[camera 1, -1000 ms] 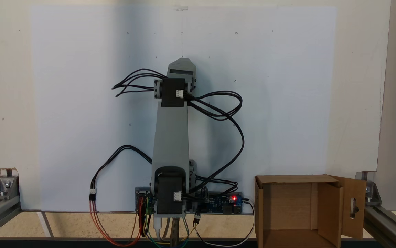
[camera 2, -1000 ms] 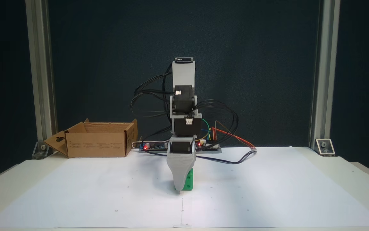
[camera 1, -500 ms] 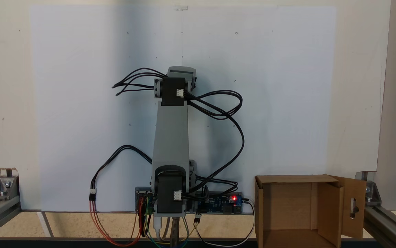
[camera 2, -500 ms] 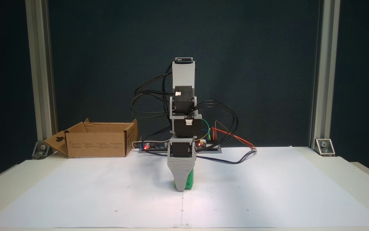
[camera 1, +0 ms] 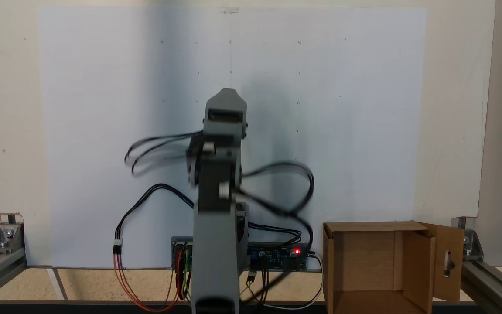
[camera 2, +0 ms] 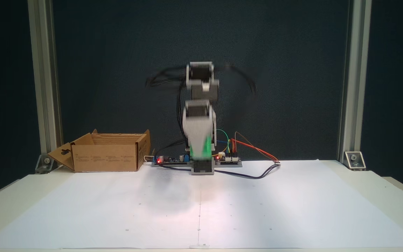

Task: Grasp a green dice and put it in the bin.

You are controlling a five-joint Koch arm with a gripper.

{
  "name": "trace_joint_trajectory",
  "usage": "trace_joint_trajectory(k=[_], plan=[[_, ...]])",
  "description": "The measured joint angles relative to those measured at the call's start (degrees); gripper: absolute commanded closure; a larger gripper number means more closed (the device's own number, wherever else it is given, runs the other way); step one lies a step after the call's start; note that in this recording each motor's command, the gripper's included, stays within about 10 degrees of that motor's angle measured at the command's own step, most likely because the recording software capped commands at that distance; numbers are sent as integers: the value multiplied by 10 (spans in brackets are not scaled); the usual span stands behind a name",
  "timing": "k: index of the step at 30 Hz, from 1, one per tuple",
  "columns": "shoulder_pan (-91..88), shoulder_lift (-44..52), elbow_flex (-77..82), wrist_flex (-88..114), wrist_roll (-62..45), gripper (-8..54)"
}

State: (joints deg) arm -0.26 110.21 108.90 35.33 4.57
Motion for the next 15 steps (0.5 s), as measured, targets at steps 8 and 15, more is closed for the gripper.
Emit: trace_joint_trajectory(k=[8,15], plan=[[63,78,-3,1,-1,340],[323,40,-105,1,-120,340]])
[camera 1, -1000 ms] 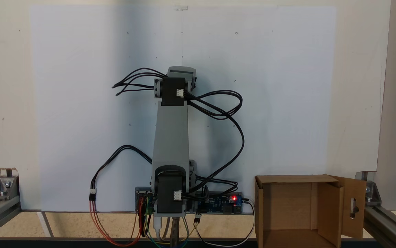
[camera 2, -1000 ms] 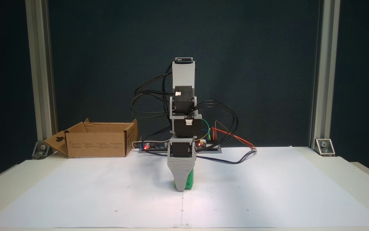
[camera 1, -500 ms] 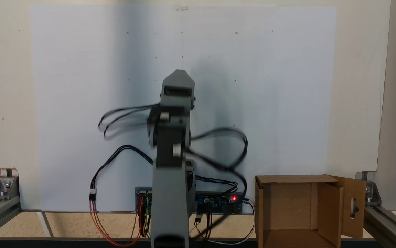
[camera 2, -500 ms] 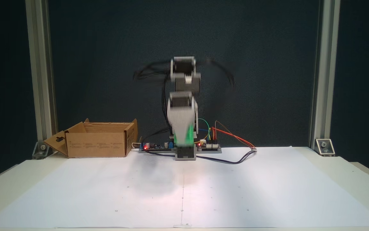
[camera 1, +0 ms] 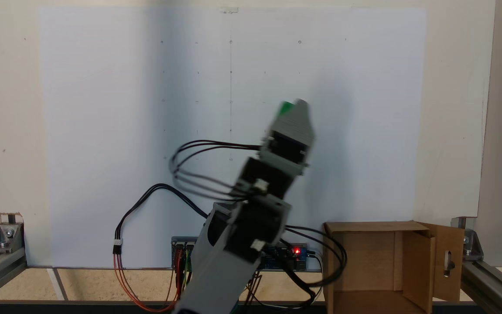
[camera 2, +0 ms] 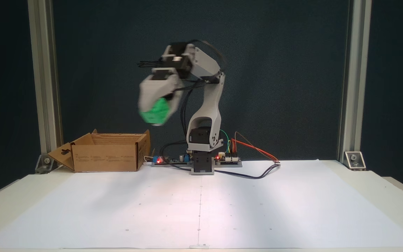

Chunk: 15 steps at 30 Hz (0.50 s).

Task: Grasp a green dice and put it in the bin.

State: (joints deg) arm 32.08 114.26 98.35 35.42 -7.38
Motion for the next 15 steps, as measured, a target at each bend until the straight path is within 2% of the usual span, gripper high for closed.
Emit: trace_joint_trajectory(k=[5,15], plan=[[284,-79,-59,-31,-101,340],[627,-148,-64,-51,-155,340]])
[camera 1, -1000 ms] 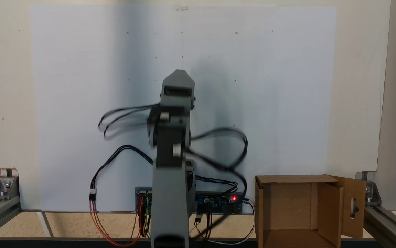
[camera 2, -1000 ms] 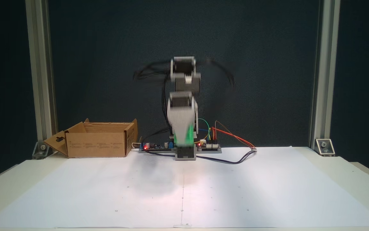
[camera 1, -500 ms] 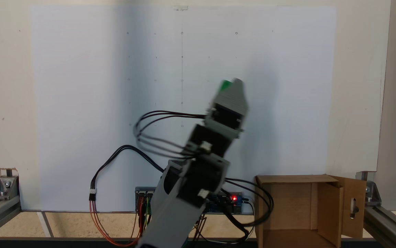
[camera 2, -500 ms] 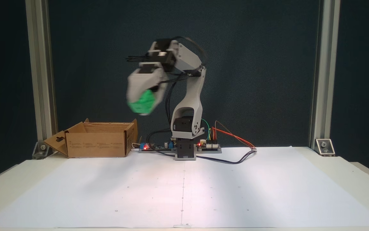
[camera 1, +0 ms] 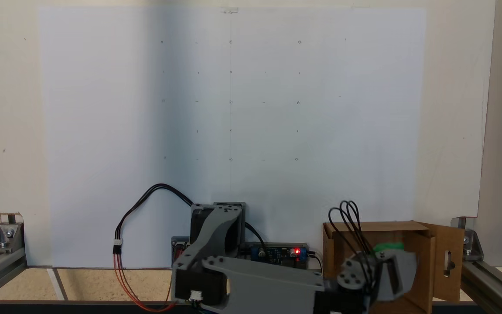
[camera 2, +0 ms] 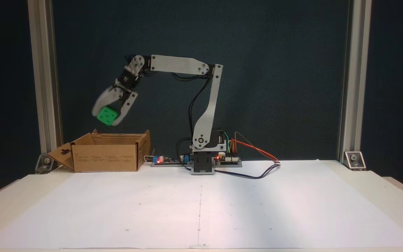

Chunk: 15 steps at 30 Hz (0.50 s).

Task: Grasp a green dice and put it in the bin.

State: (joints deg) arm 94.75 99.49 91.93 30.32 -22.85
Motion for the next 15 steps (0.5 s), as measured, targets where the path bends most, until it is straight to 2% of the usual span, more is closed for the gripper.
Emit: trace_joint_trajectory(k=[11,12,13,15], plan=[[94,-164,0,-29,-41,340],[92,-165,0,-34,-41,284],[94,-167,-1,-45,-42,190],[103,-174,0,-56,-41,109]])
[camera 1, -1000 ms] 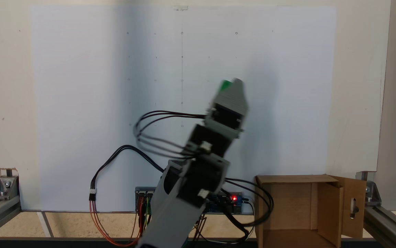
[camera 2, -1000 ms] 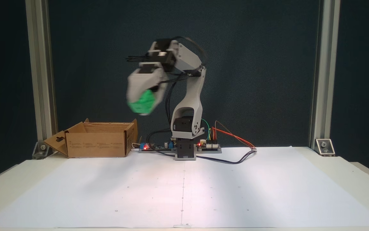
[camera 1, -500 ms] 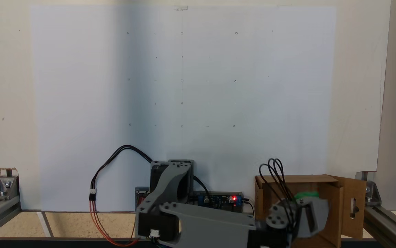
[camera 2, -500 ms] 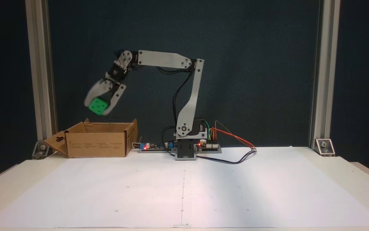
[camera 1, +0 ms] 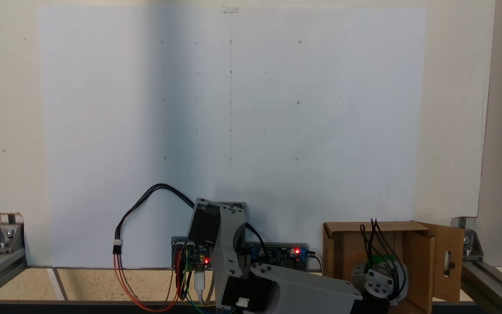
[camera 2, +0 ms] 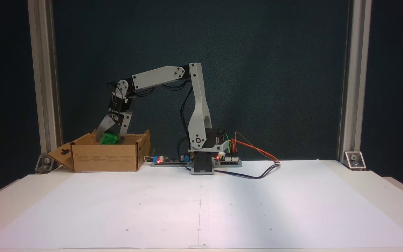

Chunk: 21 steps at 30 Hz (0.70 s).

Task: Grasp a green dice and put it in the bin.

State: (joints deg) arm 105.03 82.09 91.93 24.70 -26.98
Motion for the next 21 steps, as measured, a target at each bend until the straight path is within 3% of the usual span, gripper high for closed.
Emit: trace_joint_trajectory(k=[6,12,15,21], plan=[[4,0,-7,-6,1,100],[-51,84,-119,-7,124,75],[-134,152,-121,-7,197,19],[-378,230,-121,-6,295,13]])
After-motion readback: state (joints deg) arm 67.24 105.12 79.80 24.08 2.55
